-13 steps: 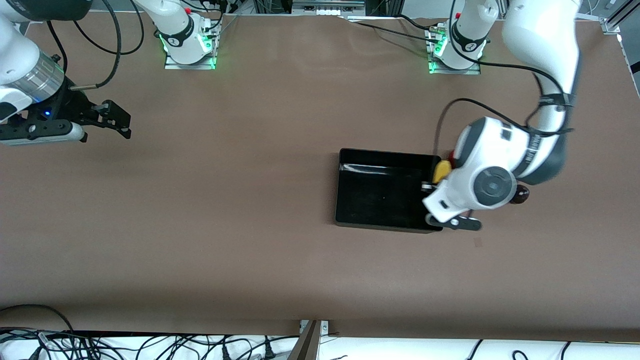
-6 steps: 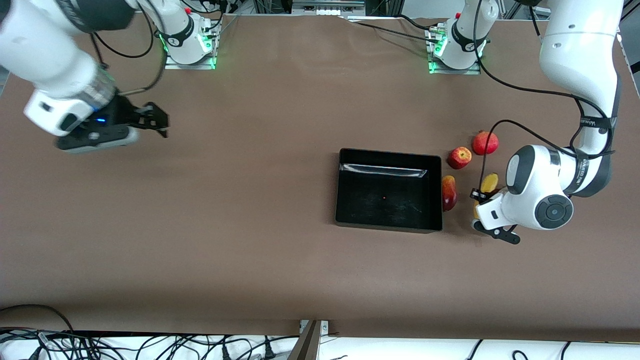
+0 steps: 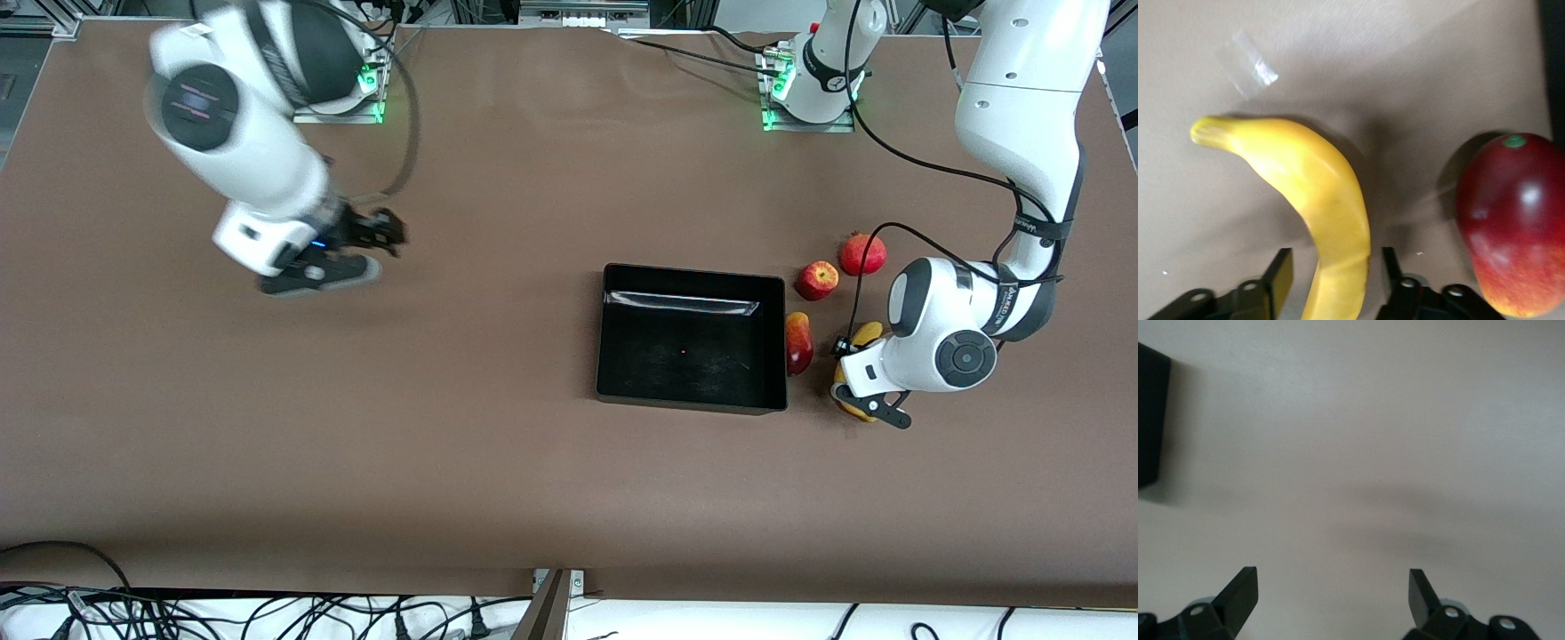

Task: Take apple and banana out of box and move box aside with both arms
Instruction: 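Lower the banana beside the mango while the right gripper reaches the box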

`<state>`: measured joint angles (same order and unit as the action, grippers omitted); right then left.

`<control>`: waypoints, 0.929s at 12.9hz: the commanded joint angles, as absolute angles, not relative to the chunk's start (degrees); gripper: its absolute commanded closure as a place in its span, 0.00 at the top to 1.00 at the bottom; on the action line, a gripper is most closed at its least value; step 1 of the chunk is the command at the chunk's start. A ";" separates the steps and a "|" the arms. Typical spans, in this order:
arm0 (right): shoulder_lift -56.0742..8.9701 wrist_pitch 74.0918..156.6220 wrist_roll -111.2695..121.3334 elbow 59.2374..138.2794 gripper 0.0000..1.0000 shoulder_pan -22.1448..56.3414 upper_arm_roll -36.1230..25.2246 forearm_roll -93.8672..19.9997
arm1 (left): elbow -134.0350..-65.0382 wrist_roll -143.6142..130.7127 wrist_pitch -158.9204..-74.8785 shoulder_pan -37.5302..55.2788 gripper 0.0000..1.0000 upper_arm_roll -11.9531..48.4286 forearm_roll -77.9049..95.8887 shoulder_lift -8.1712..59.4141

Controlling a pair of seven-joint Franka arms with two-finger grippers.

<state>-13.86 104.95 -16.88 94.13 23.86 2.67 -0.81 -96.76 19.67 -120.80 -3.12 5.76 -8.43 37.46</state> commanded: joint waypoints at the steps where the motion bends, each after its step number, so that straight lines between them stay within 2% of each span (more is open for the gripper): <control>1: -23.43 108.52 -27.47 86.41 1.00 30.38 2.20 -2.80 | -94.94 21.36 -115.17 -3.61 1.00 6.76 -8.97 32.18; 5: -35.39 119.24 -43.29 78.59 1.00 38.65 2.20 -3.87 | -84.83 16.72 -97.95 -2.99 1.00 9.31 -7.83 27.26; 8: -41.64 128.73 -50.25 76.99 1.00 44.02 1.76 -3.60 | -79.65 11.61 -90.99 -2.99 1.00 9.23 -2.64 22.60; 9: -43.31 131.20 -50.97 76.82 1.00 44.90 1.67 -3.52 | -79.63 9.86 -90.27 -2.64 1.00 8.88 -2.64 20.41; 11: -46.74 135.42 -51.07 76.12 1.00 46.84 1.32 -3.08 | -84.08 1.89 -90.26 -2.46 1.00 8.01 2.42 13.48; 12: -48.15 136.14 -51.06 75.85 1.00 47.28 0.62 -2.73 | -86.20 -2.59 -90.18 -0.63 1.00 5.56 4.11 9.79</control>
